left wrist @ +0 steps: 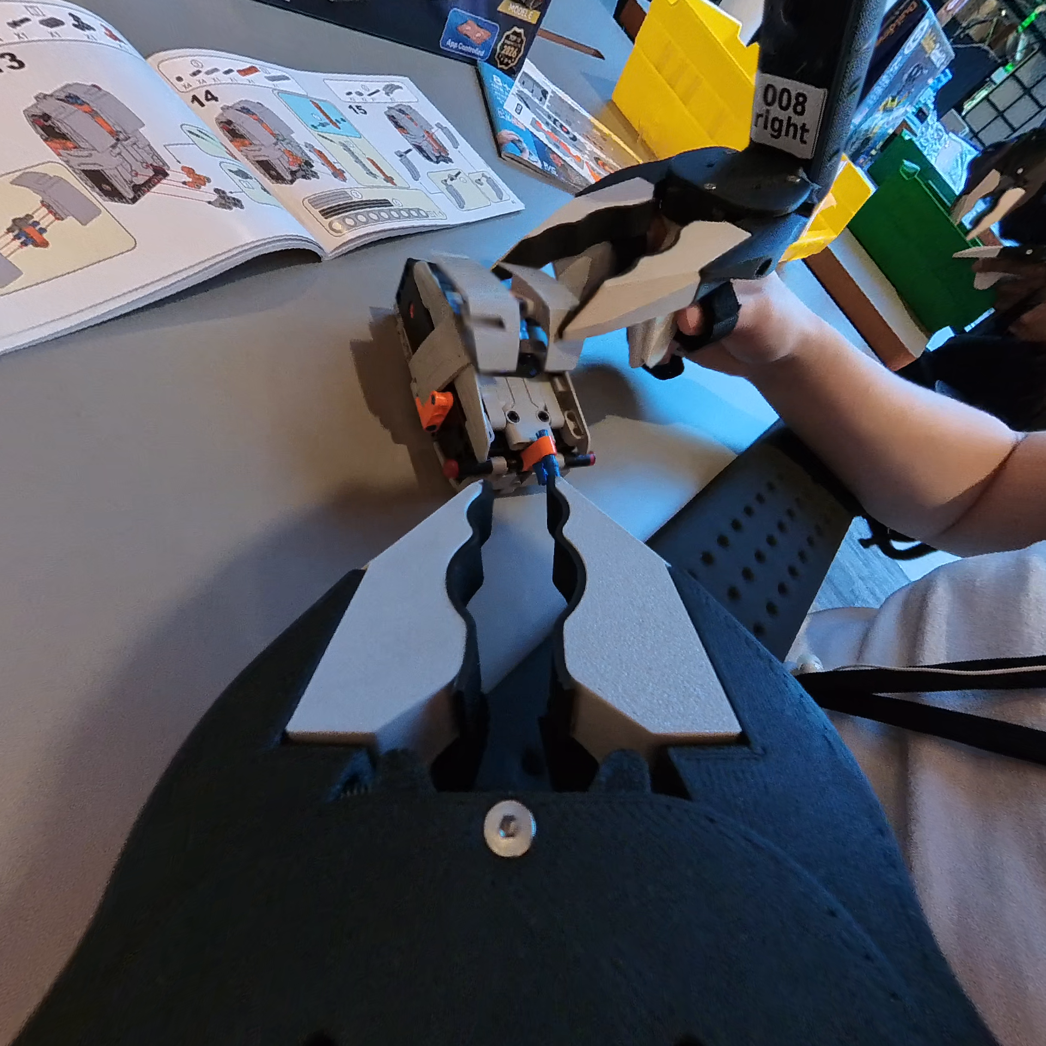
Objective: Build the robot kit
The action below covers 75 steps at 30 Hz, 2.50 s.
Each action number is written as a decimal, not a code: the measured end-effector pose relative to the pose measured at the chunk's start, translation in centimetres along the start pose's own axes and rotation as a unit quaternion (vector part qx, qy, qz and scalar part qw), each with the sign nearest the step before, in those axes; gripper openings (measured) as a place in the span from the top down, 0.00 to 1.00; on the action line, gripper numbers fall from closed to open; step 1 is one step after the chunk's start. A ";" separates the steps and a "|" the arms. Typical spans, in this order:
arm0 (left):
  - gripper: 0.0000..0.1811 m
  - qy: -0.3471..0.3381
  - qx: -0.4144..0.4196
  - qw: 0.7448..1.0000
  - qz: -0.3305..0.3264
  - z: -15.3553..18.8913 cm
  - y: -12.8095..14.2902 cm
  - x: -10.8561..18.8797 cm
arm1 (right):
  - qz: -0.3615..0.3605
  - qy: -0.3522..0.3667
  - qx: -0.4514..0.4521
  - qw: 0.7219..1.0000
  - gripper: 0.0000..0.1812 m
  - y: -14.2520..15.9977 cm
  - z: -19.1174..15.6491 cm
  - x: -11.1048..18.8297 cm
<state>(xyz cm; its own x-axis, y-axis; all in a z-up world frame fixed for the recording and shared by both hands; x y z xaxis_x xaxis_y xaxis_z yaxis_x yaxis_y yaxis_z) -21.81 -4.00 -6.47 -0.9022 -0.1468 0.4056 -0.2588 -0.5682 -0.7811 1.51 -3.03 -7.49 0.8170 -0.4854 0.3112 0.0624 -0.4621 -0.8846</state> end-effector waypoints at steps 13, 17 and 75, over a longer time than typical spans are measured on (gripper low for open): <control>0.88 0.072 -0.033 0.997 -0.007 -3.5 -3.7 -2.1 | 0.048 0.013 -0.051 0.997 0.78 0.2 -1.4 1.5; 0.90 0.172 -0.004 0.984 -0.047 -4.6 -4.8 -3.7 | 0.079 0.018 -0.164 0.983 0.77 1.4 -2.3 2.0; 0.89 0.125 -0.058 0.990 -0.036 -2.8 -2.5 -2.4 | -0.197 0.005 -0.047 0.979 0.80 -3.3 -2.6 -1.2</control>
<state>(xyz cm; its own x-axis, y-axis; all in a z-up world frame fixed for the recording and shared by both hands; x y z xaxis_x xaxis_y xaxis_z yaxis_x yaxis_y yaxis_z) -19.95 0.00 -6.86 -0.9333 0.1046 0.3434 -0.3506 -0.4708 -0.8096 -1.16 -2.86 -4.04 0.7346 -0.2617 0.6260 0.3191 -0.6810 -0.6591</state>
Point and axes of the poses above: each gripper's, where its closed fingertips meet, x back along the fingers, y out of its underside, z = x × y across the jaws, the point moved 9 cm from there along x, back along the fingers, and after that the axes turned 3 degrees about z, right-handed, at the moved point
